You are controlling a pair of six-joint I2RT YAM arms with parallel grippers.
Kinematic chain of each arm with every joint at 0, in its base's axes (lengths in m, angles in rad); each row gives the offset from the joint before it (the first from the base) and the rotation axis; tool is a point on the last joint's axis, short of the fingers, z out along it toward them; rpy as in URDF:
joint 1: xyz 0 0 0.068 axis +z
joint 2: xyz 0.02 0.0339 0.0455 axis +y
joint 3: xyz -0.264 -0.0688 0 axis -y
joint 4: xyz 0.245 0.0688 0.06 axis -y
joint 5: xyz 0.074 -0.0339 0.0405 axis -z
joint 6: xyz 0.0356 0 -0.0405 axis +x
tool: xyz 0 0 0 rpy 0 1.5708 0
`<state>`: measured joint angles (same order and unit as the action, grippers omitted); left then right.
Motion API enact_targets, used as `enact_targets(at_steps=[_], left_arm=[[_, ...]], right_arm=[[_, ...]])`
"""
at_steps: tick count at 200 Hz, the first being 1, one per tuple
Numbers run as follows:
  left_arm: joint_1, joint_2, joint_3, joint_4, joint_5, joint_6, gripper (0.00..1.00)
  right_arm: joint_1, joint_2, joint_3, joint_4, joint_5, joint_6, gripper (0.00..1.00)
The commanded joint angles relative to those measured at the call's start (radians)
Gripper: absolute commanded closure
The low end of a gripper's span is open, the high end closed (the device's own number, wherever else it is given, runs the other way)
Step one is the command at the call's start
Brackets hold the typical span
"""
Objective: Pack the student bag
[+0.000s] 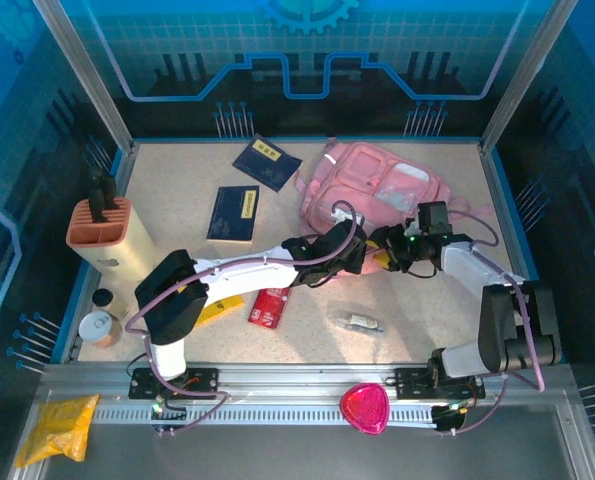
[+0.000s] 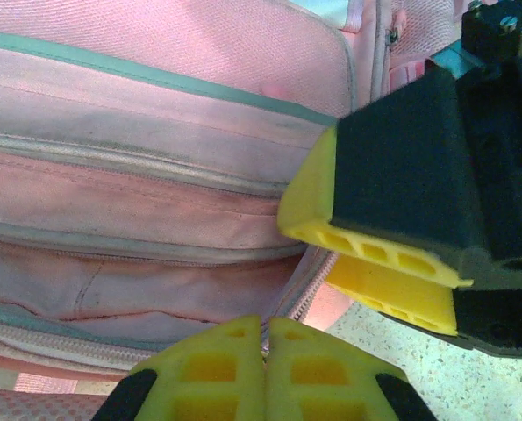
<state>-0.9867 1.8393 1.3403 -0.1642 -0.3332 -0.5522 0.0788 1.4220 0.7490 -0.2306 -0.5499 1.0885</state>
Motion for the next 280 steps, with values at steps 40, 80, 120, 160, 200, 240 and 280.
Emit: enact_targets(at_steps=[40, 80, 120, 160, 200, 240, 280], left_arm=[[-0.017, -0.038, -0.032, 0.044, 0.0, -0.014, 1.0], [-0.015, -0.063, -0.076, 0.038, -0.045, -0.016, 1.0], [0.014, -0.102, -0.14, 0.024, -0.073, -0.028, 1.0], [0.084, -0.15, -0.242, 0.034, -0.083, -0.018, 1.0], [0.117, -0.171, -0.257, 0.073, -0.04, -0.033, 1.0], [0.095, -0.111, -0.15, 0.107, 0.055, -0.067, 1.0], [0.06, -0.06, -0.058, 0.119, 0.044, -0.043, 1.0]], right_arm=[[-0.021, 0.007, 0.007, 0.034, 0.033, -0.09, 0.86], [-0.056, -0.02, 0.012, 0.012, 0.014, -0.124, 1.0], [-0.129, -0.041, 0.031, -0.041, -0.048, -0.19, 1.0], [-0.216, -0.007, 0.089, -0.088, -0.106, -0.251, 1.0], [-0.245, 0.065, 0.197, -0.079, -0.031, -0.256, 1.0], [-0.244, 0.161, 0.298, -0.1, -0.036, -0.265, 0.87], [-0.234, 0.069, 0.268, -0.2, -0.035, -0.325, 0.52]])
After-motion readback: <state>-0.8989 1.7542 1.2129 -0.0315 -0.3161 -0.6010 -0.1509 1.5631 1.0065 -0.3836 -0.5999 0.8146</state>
